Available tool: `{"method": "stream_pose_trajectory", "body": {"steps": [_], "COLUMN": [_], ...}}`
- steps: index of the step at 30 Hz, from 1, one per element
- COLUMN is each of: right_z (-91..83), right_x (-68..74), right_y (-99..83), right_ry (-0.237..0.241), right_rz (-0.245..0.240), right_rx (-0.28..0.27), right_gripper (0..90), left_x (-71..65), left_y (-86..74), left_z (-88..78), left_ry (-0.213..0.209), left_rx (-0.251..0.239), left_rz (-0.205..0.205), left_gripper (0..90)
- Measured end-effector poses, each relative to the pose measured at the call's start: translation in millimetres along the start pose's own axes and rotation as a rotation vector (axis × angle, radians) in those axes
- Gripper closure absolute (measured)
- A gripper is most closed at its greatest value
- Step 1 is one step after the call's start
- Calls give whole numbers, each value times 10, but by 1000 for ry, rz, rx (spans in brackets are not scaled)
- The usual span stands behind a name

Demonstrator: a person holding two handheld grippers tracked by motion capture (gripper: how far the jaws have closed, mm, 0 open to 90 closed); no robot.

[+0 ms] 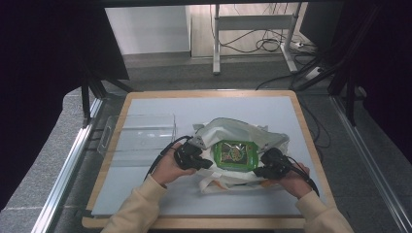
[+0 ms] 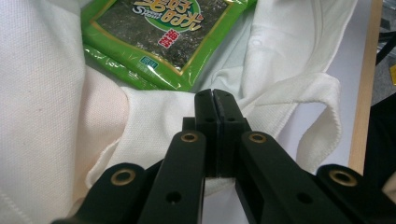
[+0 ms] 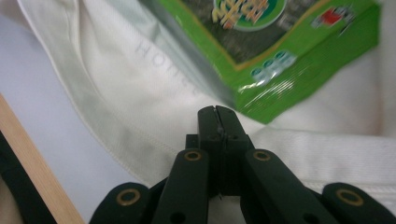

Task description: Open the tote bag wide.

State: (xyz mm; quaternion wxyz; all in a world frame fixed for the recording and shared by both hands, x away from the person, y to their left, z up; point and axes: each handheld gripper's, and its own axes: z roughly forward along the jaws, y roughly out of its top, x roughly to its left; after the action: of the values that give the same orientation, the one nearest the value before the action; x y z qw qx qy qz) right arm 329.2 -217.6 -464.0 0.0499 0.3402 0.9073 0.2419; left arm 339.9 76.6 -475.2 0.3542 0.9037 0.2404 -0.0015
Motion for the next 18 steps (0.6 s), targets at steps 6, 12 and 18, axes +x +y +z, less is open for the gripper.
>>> {"method": "stream_pose_trajectory", "body": {"steps": [6,12,18], "right_z": [-105,-29,124], "right_x": [-112,-294,-429], "right_y": [187,505,628], "right_ry": [-55,-150,-244], "right_rz": [21,24,17], "right_rx": [-56,-70,-41], "right_gripper": [887,887,887], "left_x": [-11,-10,-7], "left_y": [7,4,-5], "left_z": [8,2,-8], "left_ry": [6,4,1], "left_rx": [3,5,4], "left_rz": [0,3,10], "left_gripper": [900,899,899]}}
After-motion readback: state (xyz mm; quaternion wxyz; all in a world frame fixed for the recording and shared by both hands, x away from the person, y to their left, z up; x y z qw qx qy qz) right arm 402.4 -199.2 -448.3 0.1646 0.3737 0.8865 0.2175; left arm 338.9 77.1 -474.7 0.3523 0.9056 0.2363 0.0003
